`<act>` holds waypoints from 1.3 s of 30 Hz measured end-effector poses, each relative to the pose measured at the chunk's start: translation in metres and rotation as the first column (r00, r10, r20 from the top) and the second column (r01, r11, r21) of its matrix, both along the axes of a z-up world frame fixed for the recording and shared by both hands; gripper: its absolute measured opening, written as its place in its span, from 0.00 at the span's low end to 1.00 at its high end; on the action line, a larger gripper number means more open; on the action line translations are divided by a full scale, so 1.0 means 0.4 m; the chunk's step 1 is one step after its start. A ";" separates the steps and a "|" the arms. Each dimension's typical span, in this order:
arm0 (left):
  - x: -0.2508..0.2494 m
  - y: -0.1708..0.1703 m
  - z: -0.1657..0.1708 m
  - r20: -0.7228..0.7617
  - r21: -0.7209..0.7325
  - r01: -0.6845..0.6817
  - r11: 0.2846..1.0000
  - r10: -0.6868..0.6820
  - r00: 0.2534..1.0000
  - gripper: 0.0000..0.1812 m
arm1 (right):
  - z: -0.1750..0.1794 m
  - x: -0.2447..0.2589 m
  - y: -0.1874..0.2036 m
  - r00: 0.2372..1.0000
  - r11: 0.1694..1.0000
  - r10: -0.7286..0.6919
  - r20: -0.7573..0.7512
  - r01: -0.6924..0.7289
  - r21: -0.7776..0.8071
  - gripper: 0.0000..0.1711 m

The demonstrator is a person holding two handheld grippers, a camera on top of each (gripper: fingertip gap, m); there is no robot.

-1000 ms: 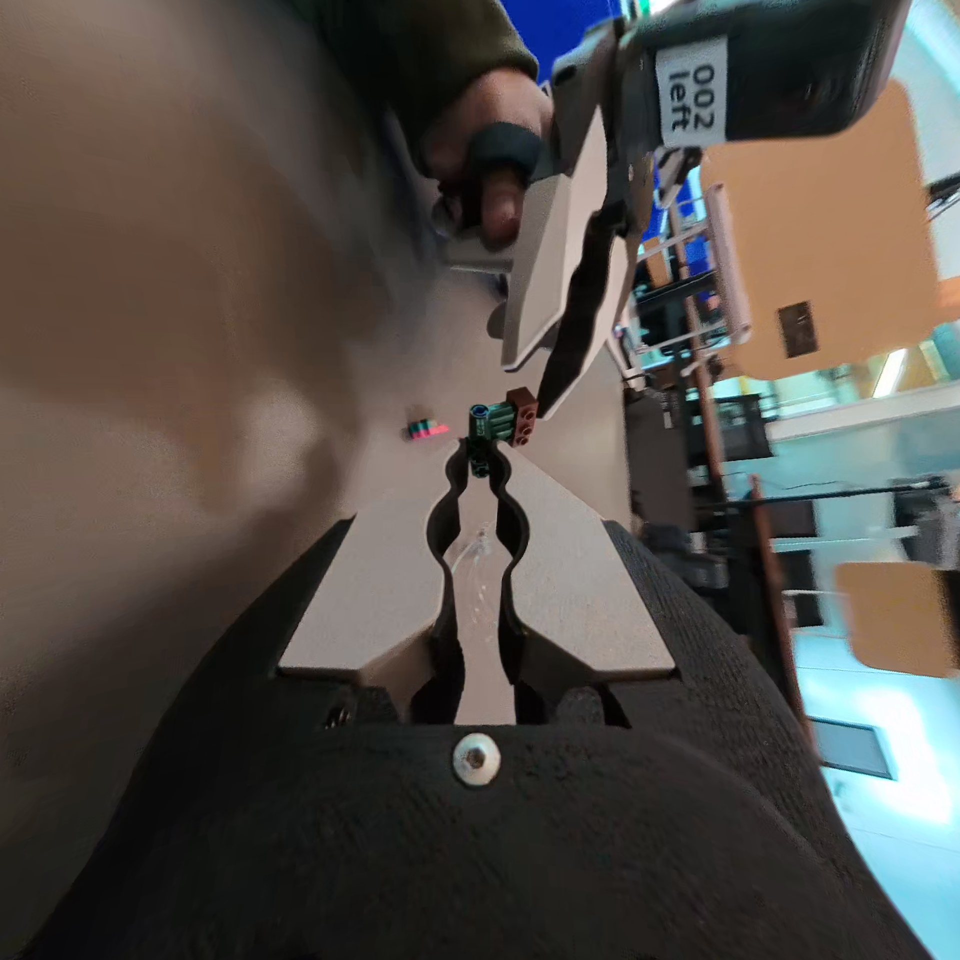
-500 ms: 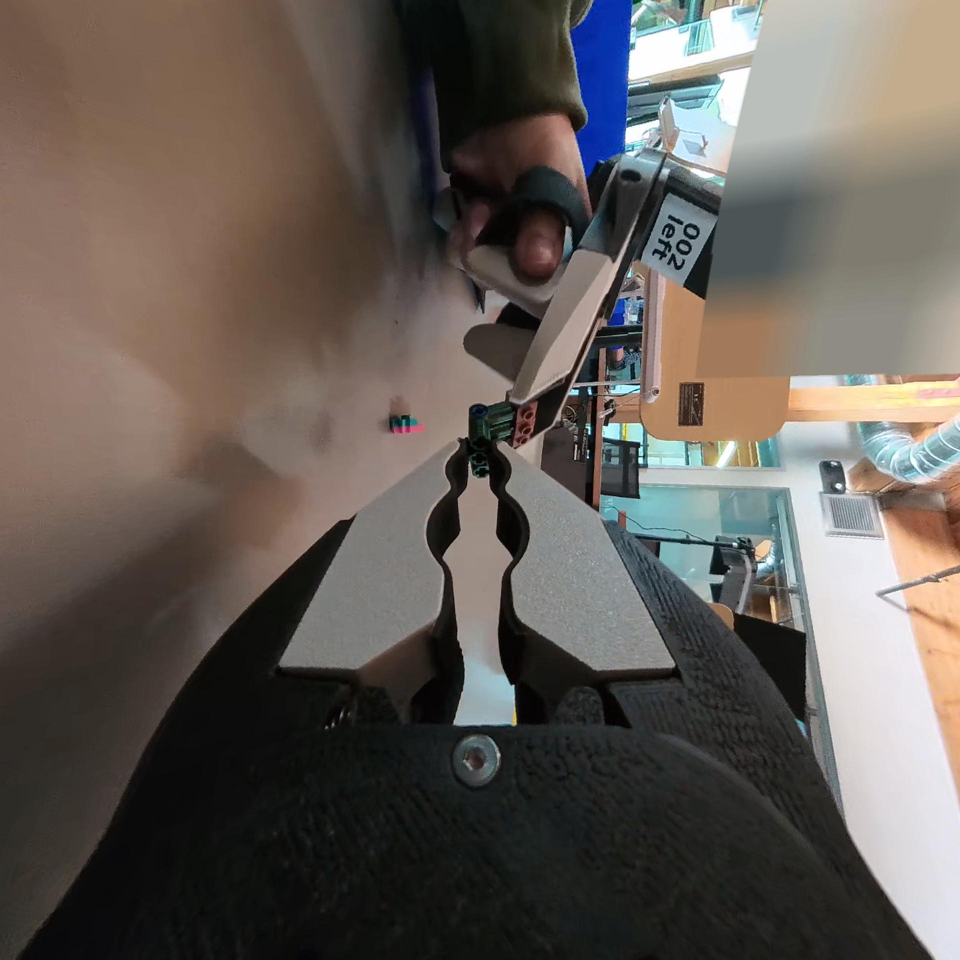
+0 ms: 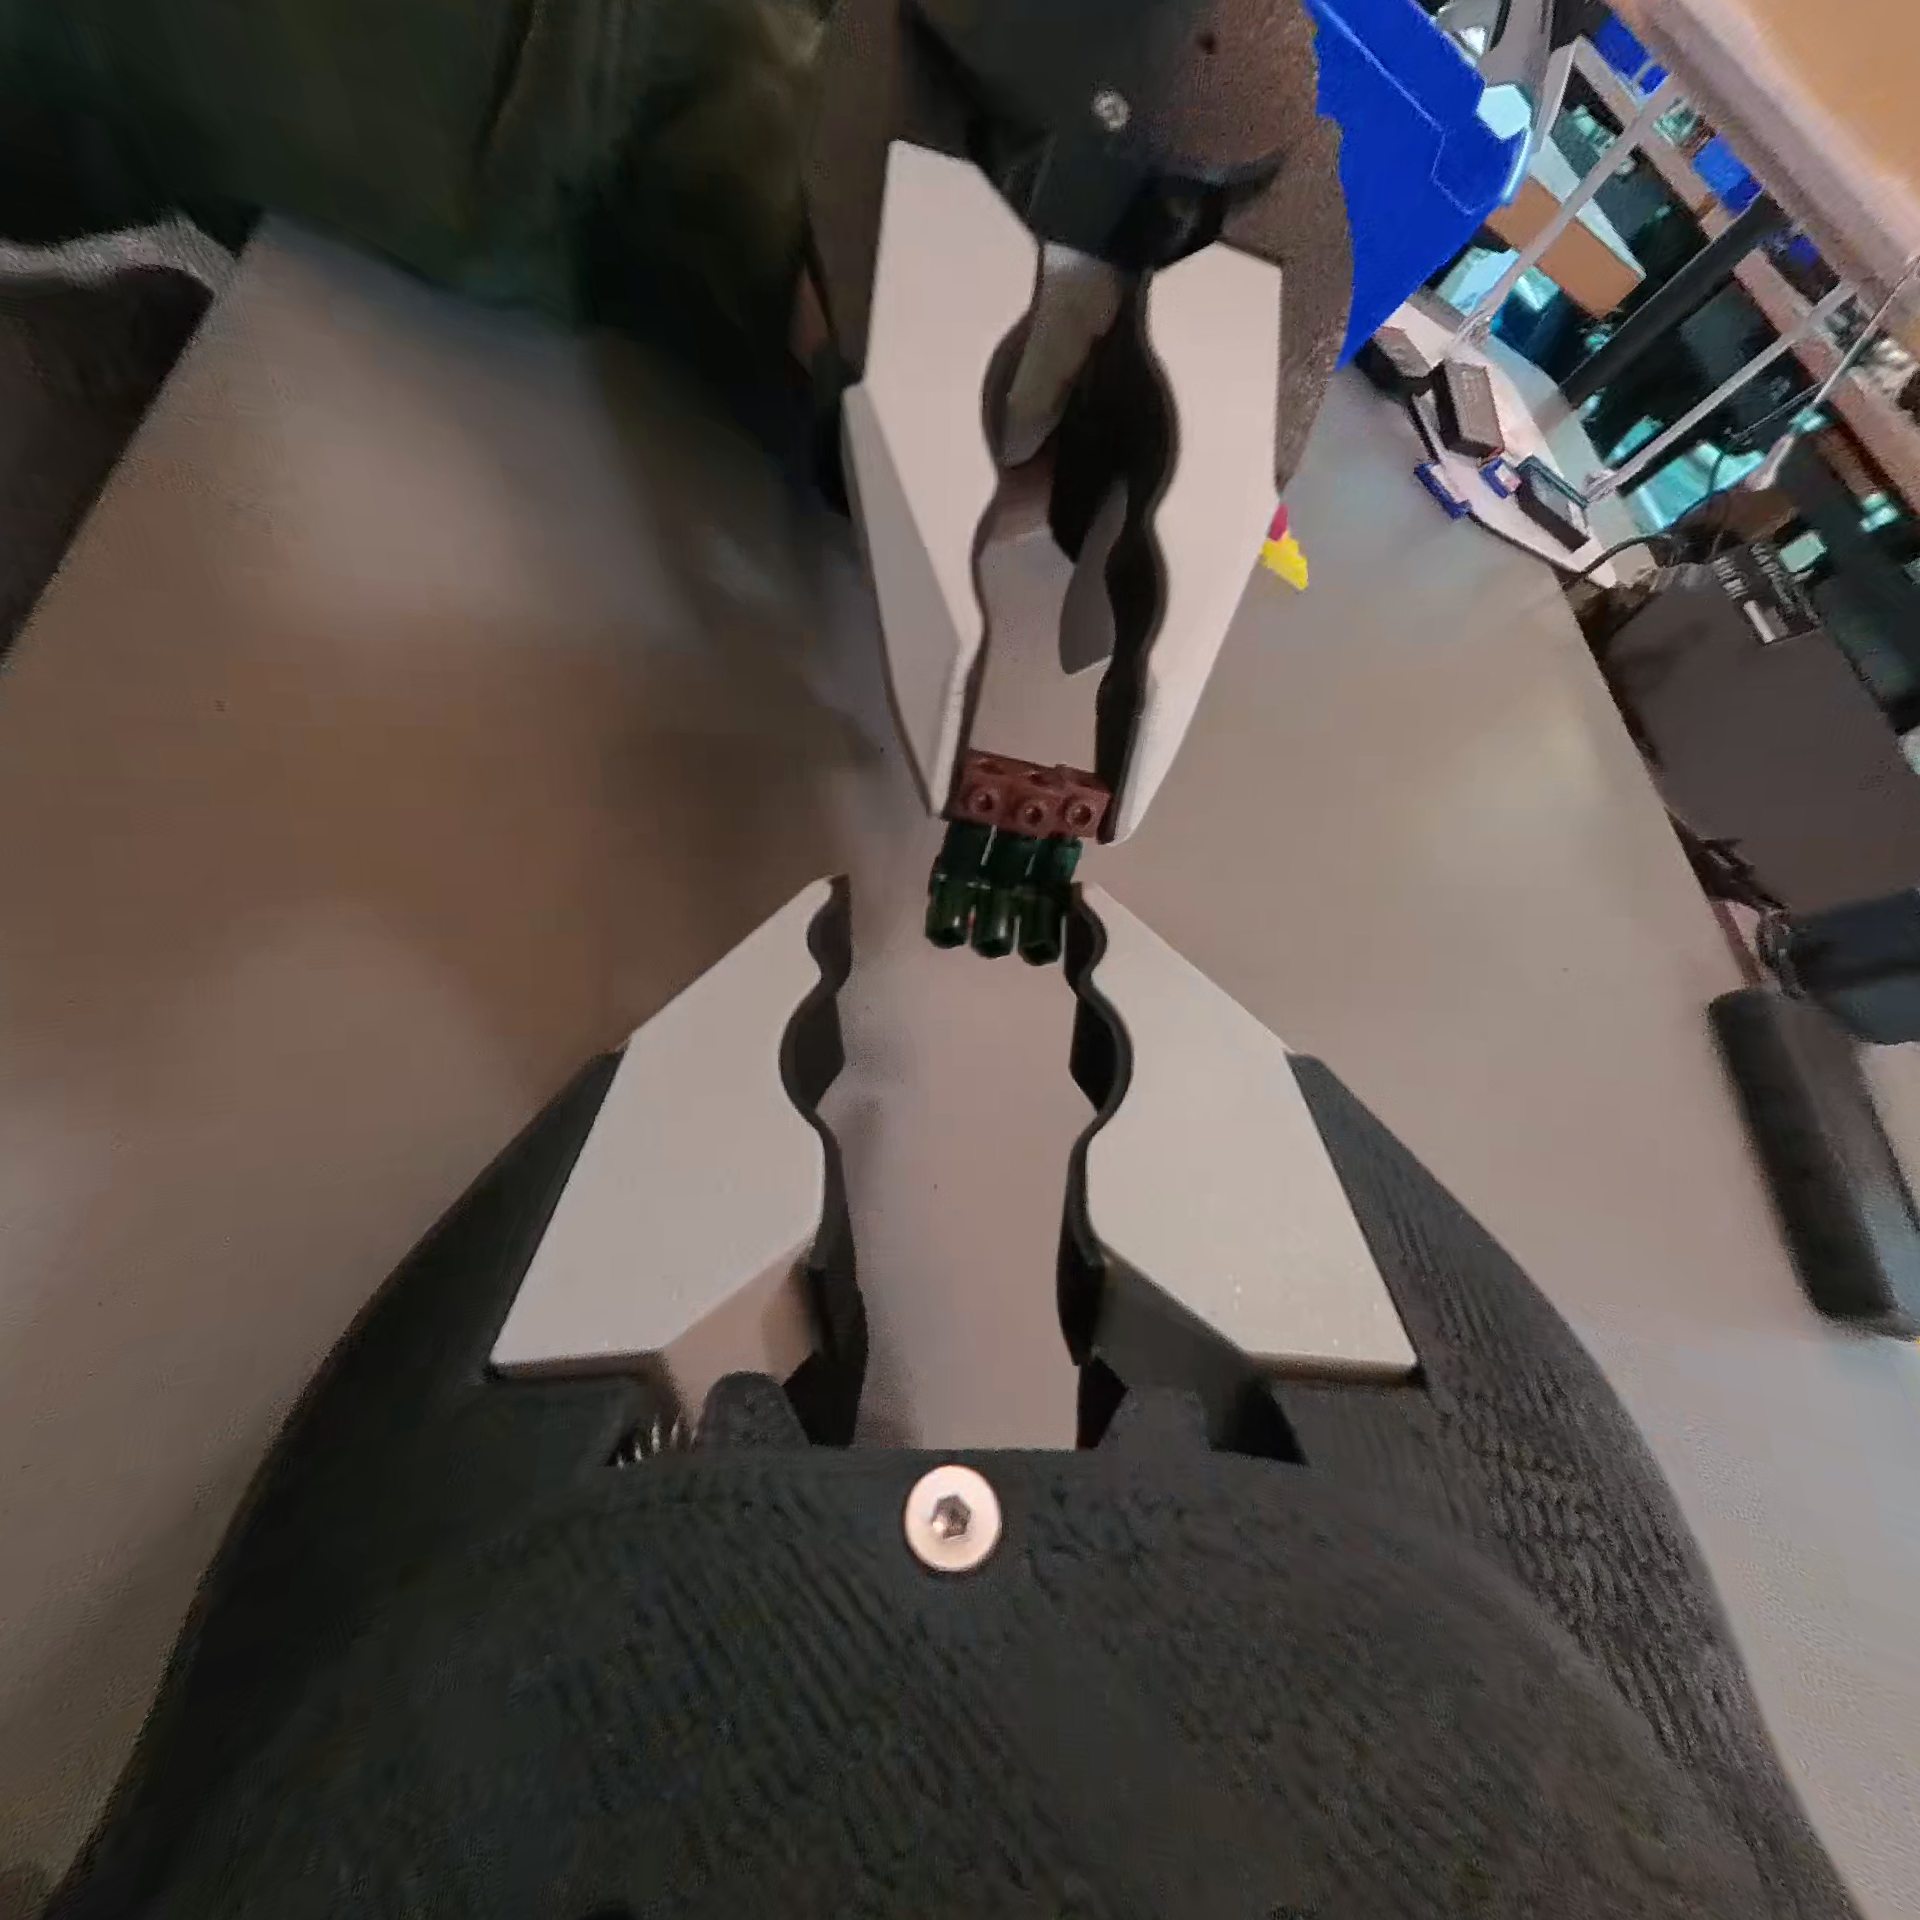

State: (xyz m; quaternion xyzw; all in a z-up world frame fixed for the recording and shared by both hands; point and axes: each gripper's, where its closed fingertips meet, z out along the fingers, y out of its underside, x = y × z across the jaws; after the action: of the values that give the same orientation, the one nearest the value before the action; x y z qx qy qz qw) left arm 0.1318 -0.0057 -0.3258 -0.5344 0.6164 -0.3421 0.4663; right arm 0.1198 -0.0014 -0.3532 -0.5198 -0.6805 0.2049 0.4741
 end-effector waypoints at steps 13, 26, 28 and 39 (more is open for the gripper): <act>-0.005 0.048 0.009 0.071 -0.495 -0.074 0.865 0.125 0.990 0.34 | 0.005 0.017 0.073 0.988 0.907 -0.138 0.068 0.099 0.410 0.14; 0.021 0.058 -0.063 -0.105 -0.437 -0.256 0.862 0.233 0.967 0.08 | 0.009 0.020 0.109 0.953 0.706 -0.256 0.159 0.072 0.705 0.14; 0.018 0.065 -0.065 -0.115 -0.393 -0.276 0.877 0.250 0.961 0.06 | 0.013 0.020 0.111 0.955 0.708 -0.259 0.146 0.085 0.701 0.14; 0.009 0.031 -0.094 -0.210 0.063 -0.084 0.995 0.095 0.973 0.05 | 0.011 0.032 0.023 1.000 0.996 0.016 0.022 -0.018 0.082 0.11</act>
State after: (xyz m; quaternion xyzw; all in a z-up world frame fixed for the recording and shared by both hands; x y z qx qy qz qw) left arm 0.1355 0.0068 -0.3635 -0.5824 0.6470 -0.2451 0.4269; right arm 0.1325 0.0080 -0.3487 -0.4962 -0.6977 0.1752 0.4861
